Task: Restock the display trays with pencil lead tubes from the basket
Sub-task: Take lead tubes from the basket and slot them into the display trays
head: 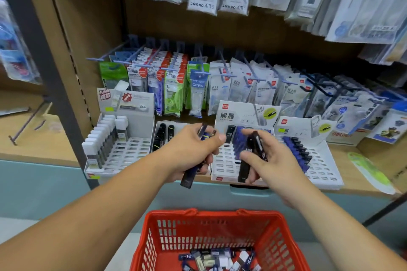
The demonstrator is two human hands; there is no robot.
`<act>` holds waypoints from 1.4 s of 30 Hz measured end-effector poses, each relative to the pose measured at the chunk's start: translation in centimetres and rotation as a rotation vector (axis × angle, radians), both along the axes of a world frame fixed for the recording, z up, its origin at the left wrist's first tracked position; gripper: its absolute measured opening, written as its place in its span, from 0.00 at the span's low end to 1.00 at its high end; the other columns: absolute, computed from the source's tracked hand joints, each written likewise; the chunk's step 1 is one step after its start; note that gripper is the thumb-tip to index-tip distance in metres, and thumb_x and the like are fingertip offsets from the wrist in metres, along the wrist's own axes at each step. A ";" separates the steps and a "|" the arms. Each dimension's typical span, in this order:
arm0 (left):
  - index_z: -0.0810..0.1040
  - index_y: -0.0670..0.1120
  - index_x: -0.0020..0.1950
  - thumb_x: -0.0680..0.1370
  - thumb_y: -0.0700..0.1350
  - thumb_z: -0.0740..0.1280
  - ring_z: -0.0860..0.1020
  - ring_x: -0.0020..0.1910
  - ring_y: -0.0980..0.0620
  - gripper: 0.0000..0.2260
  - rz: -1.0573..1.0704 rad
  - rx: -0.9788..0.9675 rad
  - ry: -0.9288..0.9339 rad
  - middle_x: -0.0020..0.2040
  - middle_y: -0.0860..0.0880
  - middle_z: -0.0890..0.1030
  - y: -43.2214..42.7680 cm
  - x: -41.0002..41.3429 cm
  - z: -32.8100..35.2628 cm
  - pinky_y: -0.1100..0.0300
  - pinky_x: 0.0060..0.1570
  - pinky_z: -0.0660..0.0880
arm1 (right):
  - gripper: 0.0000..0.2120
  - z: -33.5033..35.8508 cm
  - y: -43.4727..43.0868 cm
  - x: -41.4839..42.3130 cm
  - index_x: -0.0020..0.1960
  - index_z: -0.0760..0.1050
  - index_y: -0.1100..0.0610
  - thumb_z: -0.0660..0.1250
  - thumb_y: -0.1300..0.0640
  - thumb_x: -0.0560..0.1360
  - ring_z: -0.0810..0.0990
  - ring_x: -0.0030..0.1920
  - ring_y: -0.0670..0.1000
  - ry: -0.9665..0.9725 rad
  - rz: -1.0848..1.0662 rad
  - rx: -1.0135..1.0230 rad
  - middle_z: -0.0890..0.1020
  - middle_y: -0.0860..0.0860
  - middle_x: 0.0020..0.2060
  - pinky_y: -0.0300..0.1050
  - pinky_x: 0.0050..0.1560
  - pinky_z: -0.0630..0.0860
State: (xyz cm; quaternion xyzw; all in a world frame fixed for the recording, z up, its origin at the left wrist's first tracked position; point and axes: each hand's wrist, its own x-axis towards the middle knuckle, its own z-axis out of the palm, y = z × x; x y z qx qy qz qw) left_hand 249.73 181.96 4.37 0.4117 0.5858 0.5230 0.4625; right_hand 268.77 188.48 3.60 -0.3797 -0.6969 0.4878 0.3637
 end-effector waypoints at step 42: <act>0.77 0.41 0.65 0.83 0.42 0.67 0.75 0.32 0.51 0.11 0.128 -0.056 -0.400 0.42 0.41 0.81 2.7 -0.4 -3.5 0.61 0.24 0.66 | 0.11 -1.7 13.9 -4.2 0.39 0.82 0.49 0.81 0.61 0.69 0.84 0.45 0.52 -0.426 -0.014 0.235 0.85 0.47 0.38 0.46 0.50 0.80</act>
